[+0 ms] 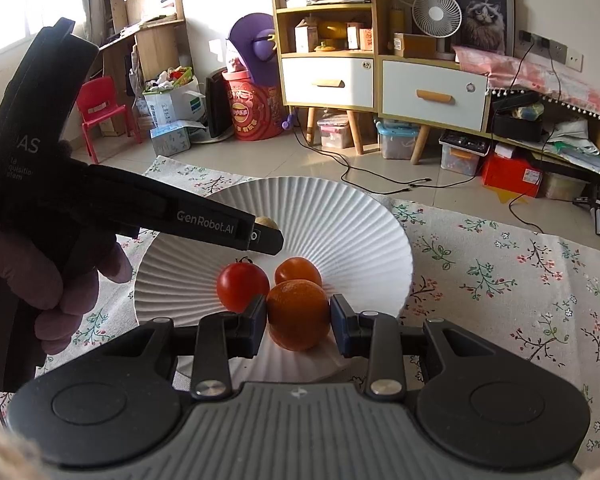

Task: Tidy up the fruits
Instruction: 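Lift the kiwi and mandarin and carry them over the bowl, then open both tools to drop the kiwi and mandarin into the bowl, then withdraw both tools from the bowl back toward the fruit pile, then grasp a brown kiwi with the left tool while the right tool grasps another kiwi, then lift both kiwis and carry them over the white bowl, then open both tools to drop the kiwis into the bowl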

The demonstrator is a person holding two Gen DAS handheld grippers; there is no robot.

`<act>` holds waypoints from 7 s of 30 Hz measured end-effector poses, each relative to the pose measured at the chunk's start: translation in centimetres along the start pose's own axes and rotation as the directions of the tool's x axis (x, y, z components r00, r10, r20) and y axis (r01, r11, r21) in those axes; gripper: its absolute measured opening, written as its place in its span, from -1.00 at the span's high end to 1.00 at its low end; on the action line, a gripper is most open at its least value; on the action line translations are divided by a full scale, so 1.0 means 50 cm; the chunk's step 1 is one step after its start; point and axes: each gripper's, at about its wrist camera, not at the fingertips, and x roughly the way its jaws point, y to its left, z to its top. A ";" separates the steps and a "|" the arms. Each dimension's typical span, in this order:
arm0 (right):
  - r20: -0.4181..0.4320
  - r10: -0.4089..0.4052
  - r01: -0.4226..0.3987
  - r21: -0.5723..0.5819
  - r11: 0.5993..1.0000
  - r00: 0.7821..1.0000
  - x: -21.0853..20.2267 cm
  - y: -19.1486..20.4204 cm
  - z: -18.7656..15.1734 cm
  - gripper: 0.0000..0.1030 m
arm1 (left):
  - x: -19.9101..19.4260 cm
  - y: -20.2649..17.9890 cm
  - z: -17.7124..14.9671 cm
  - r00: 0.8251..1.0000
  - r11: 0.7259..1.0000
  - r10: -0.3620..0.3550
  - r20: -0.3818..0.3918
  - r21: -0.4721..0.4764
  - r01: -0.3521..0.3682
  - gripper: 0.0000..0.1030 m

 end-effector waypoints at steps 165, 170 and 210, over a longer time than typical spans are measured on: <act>-0.006 0.001 0.000 0.132 0.991 1.000 -0.039 -0.062 0.024 0.56 | -0.116 -0.060 -0.143 0.992 0.995 -0.031 0.123 0.097 0.019 0.67; -0.023 0.013 -0.010 0.155 0.988 1.000 0.027 -0.071 0.061 0.56 | -0.080 -0.048 -0.143 0.995 0.996 -0.036 0.094 0.089 0.028 0.67; -0.092 0.029 -0.007 0.237 0.972 0.995 0.052 -0.069 0.092 0.06 | -0.102 -0.052 -0.135 0.992 0.993 -0.019 0.124 0.122 0.003 0.09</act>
